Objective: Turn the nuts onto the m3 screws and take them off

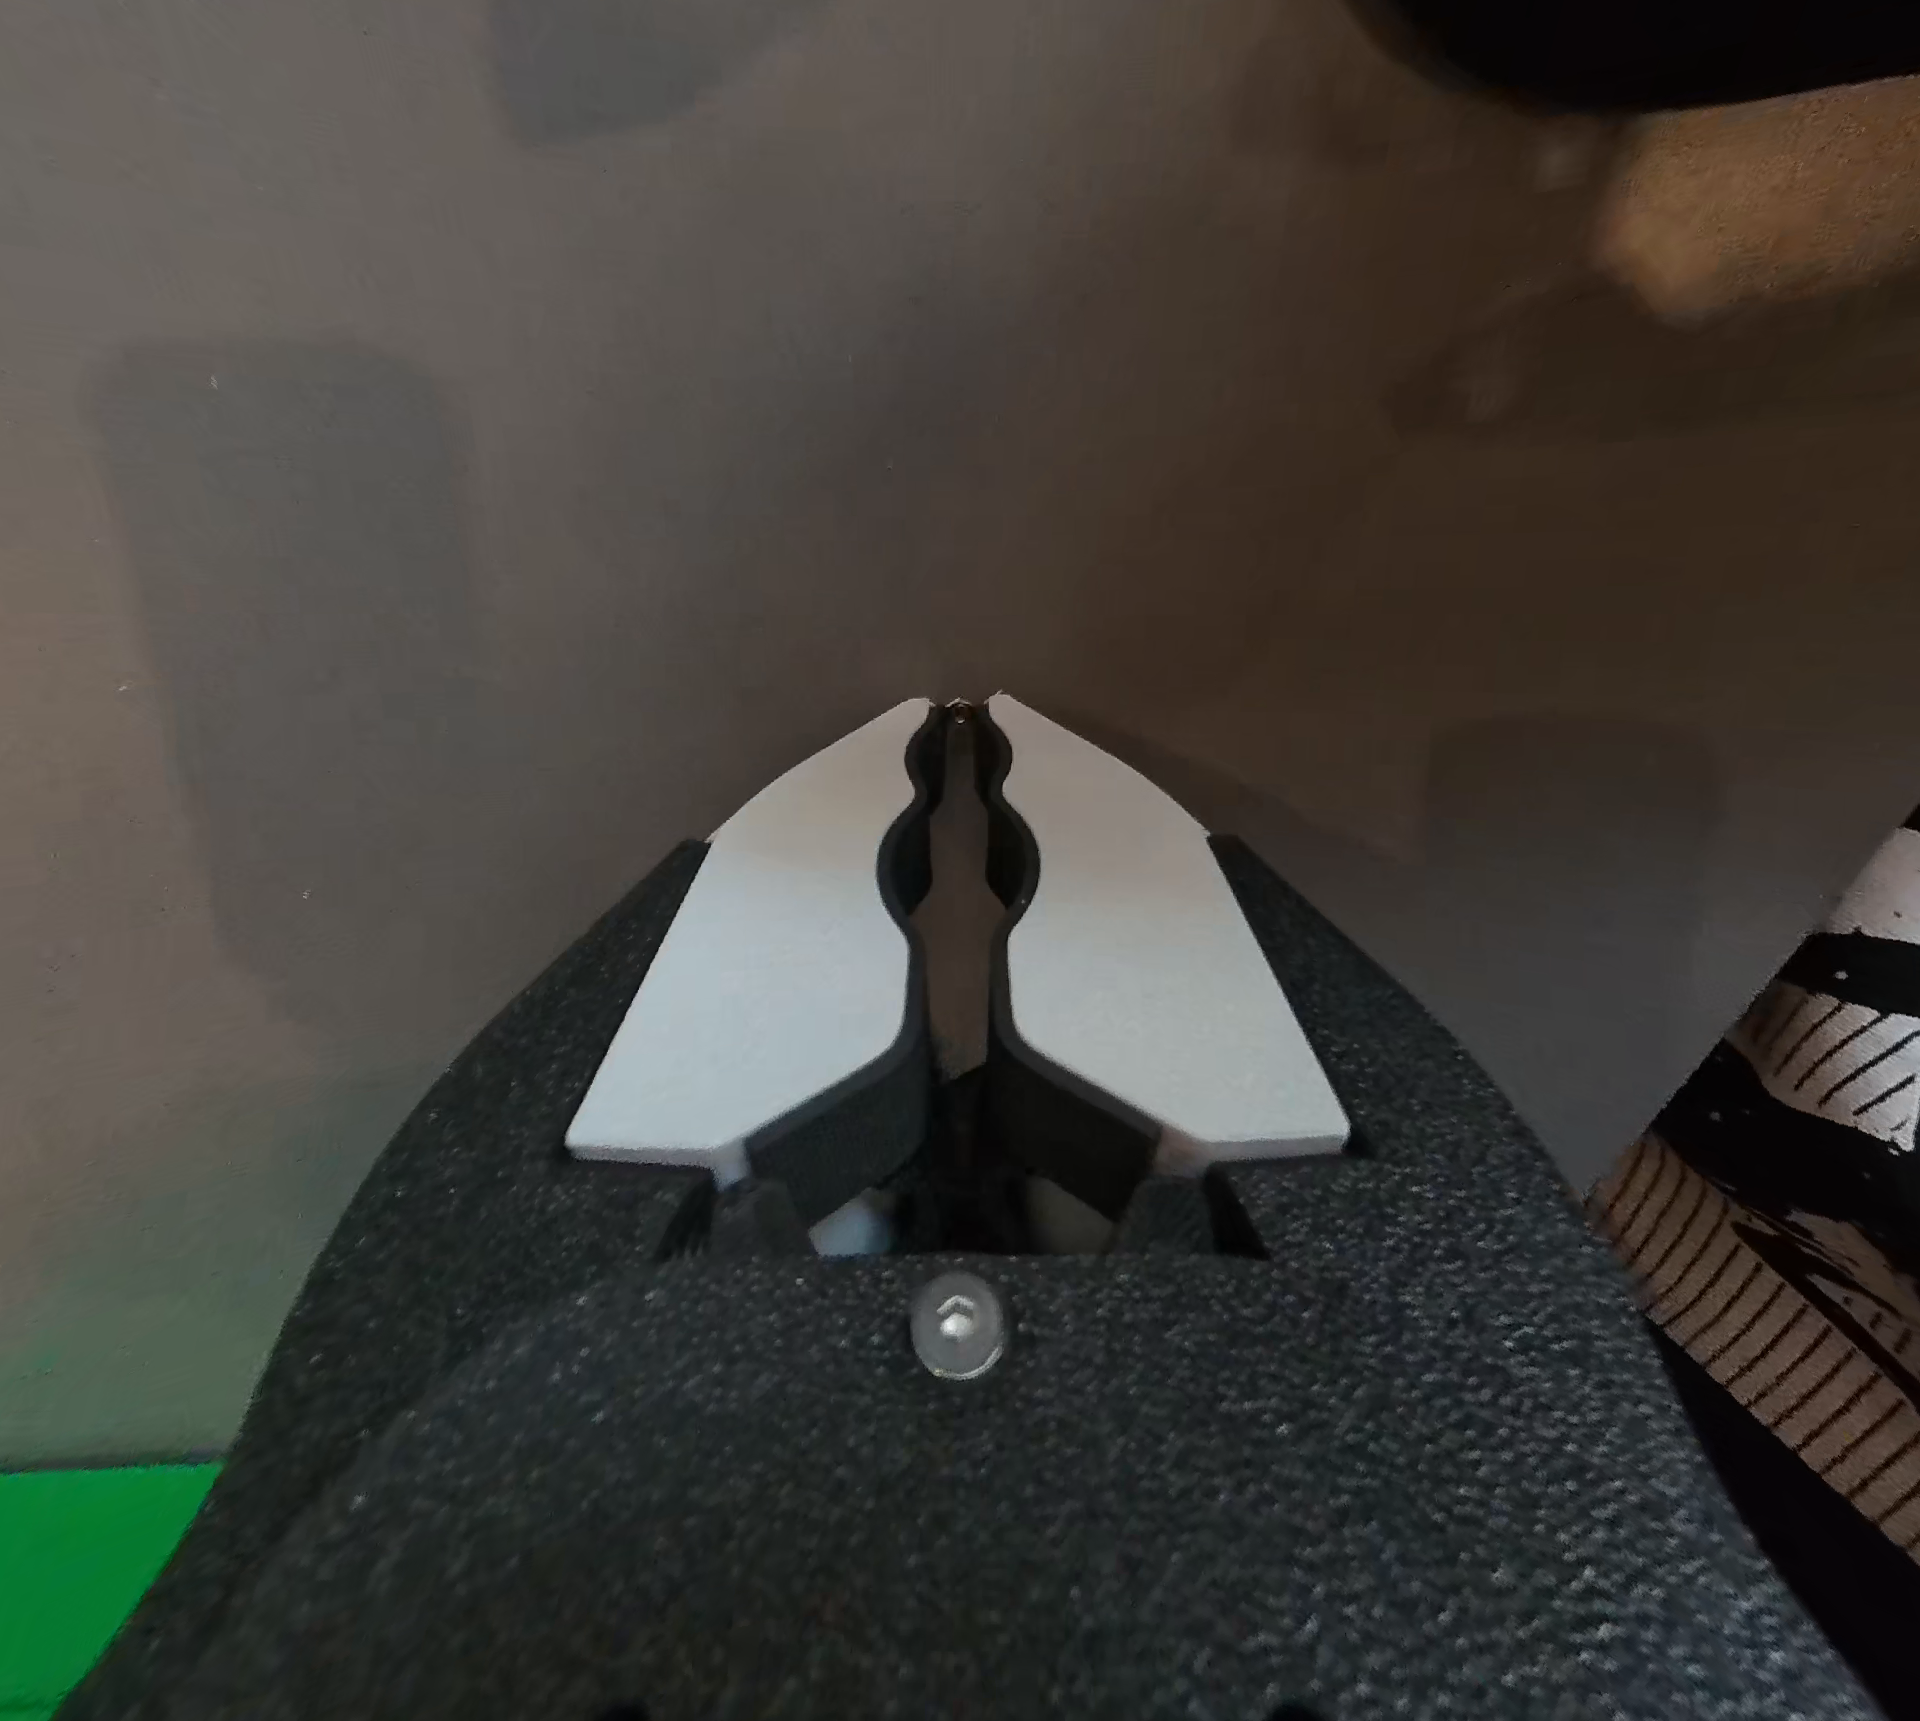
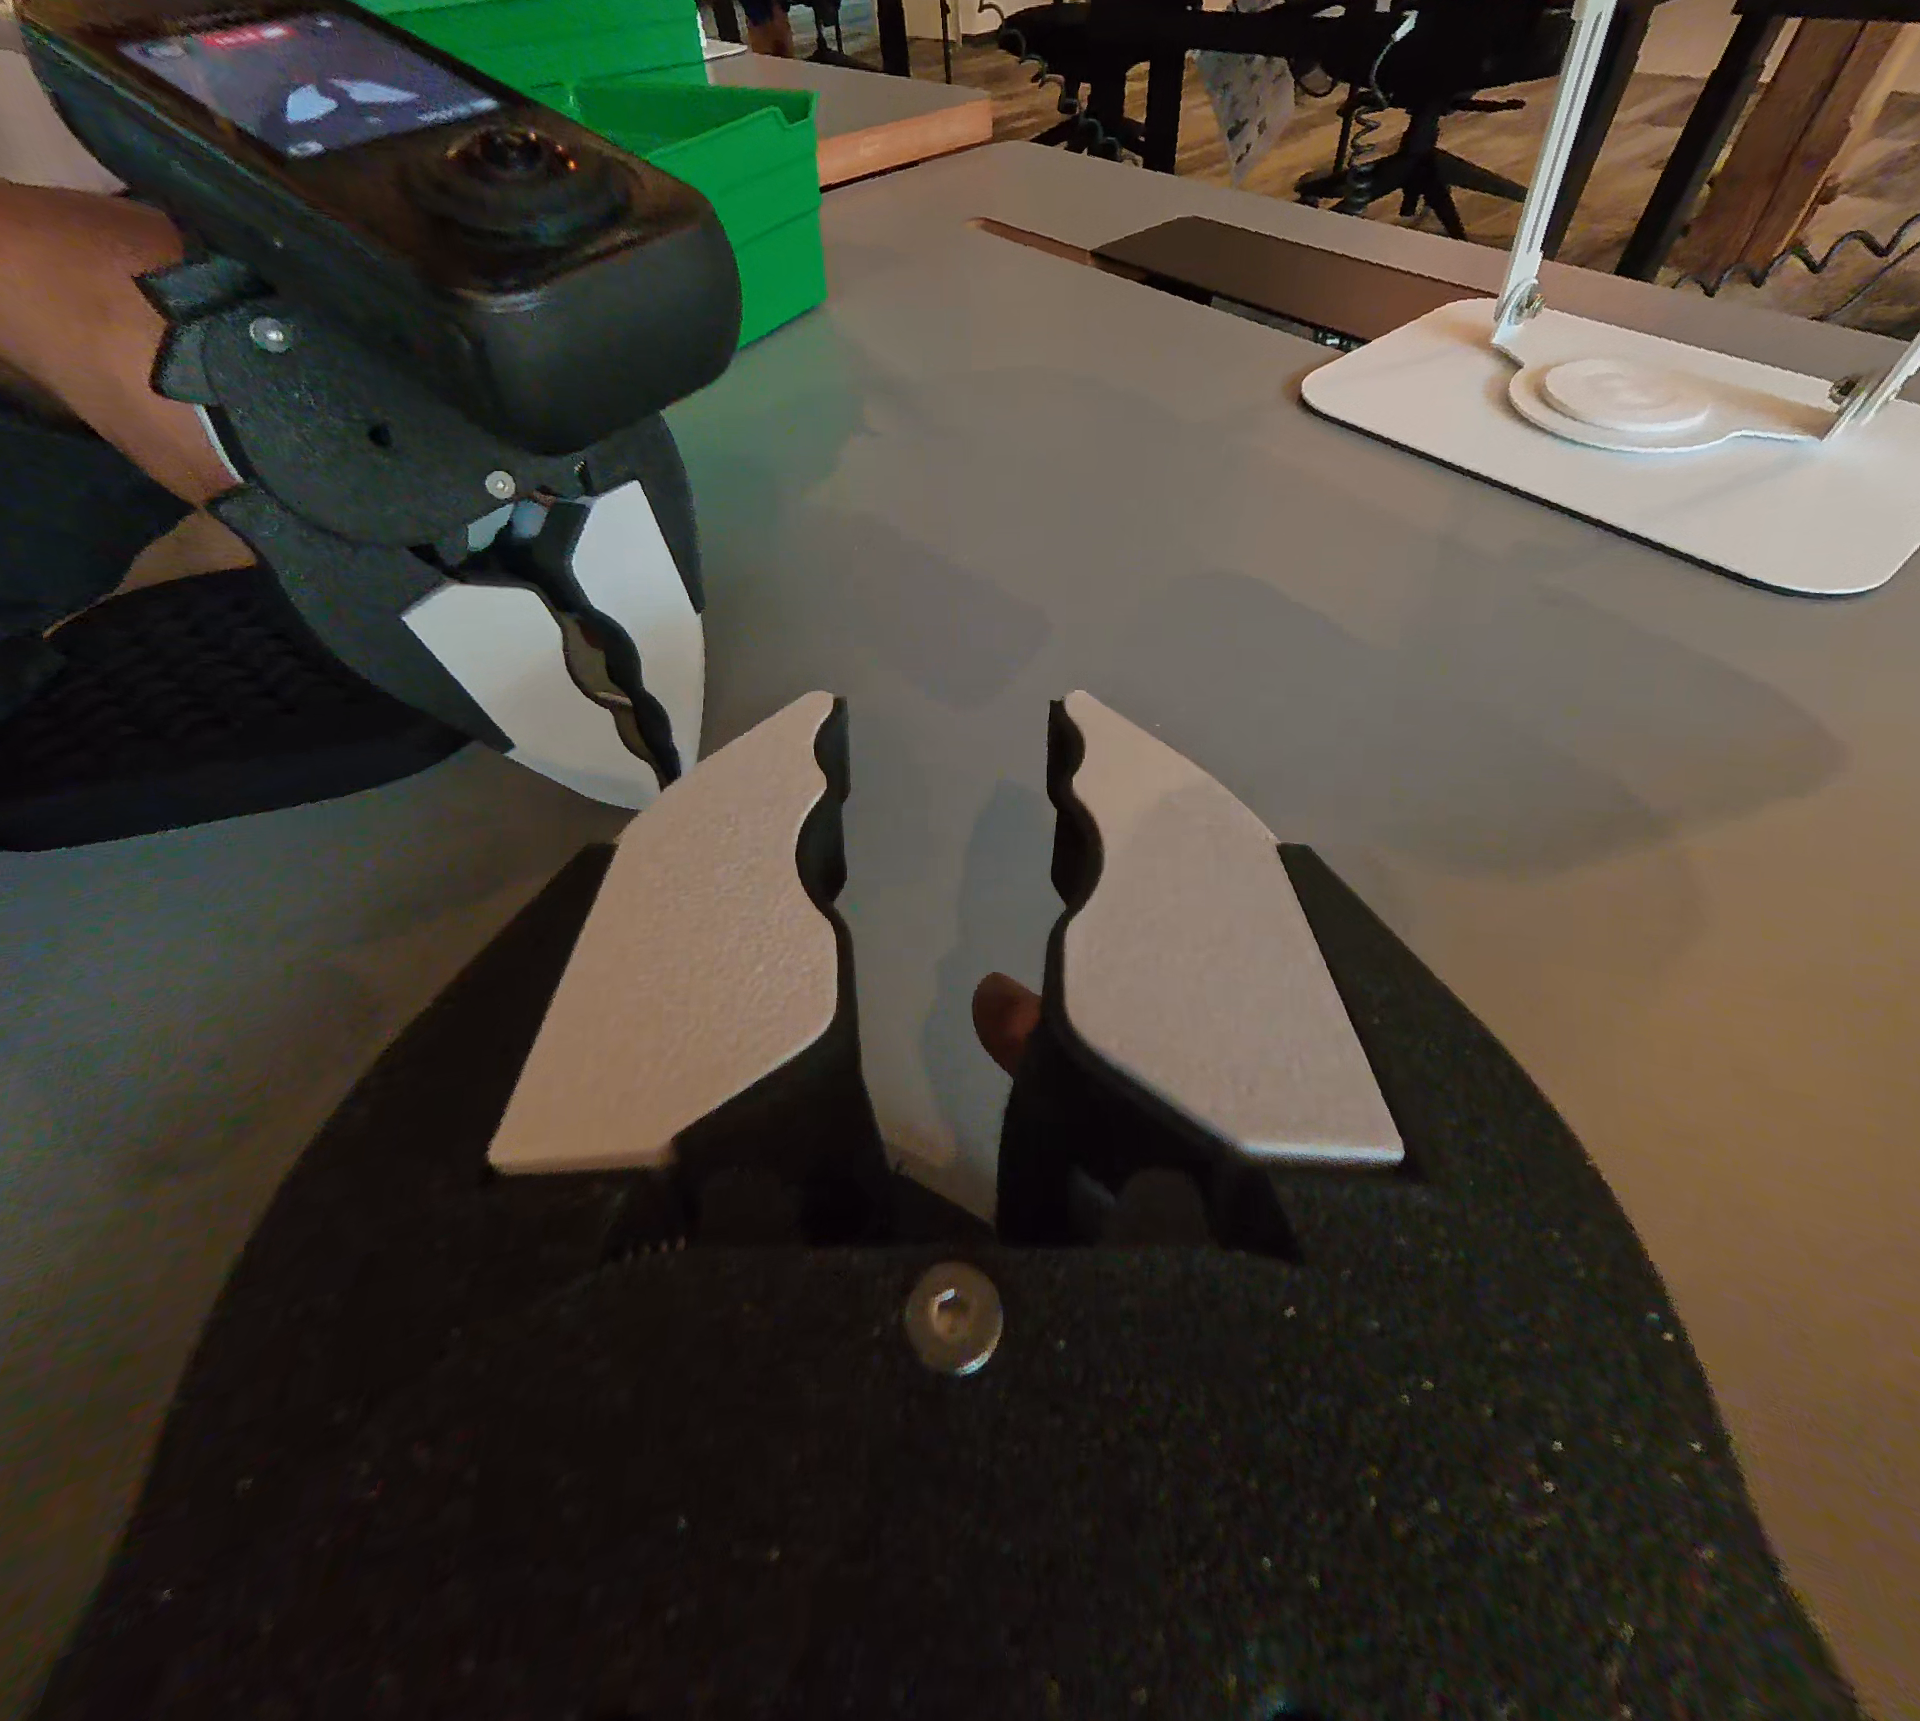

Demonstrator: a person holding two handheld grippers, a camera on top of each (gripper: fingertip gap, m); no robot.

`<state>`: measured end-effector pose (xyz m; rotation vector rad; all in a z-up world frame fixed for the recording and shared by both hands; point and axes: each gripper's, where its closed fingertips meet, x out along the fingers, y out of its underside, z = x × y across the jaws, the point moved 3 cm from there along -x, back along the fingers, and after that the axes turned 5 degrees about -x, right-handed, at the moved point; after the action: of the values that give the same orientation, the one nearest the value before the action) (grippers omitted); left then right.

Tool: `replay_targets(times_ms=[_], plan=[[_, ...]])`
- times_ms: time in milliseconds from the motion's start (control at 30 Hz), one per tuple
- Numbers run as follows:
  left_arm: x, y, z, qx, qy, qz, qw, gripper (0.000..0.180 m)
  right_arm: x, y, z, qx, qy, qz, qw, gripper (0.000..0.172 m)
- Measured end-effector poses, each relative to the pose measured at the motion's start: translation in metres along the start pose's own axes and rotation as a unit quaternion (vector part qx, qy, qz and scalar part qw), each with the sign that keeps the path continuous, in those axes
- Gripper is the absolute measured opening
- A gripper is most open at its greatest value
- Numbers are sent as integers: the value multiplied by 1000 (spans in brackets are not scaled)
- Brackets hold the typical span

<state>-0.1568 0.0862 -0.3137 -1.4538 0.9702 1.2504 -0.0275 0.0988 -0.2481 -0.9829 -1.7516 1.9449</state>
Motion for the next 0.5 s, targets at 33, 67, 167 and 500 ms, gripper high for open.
replay_targets(times_ms=[33,67,167,500], plan=[[0,0,-1,1,1,-1,1000,4,0,0,0,1,0,0,1000,36],[0,-1,-1,2,1,-1,1000,4,0,0,0,1,0,0,1000,36],[0,0,-1,4,0,0,1000,4,0,0,0,3,-1,0,1000,36],[0,0,-1,1,-2,1,1000,10,0,1,0,2,-2,2,1000,36]])
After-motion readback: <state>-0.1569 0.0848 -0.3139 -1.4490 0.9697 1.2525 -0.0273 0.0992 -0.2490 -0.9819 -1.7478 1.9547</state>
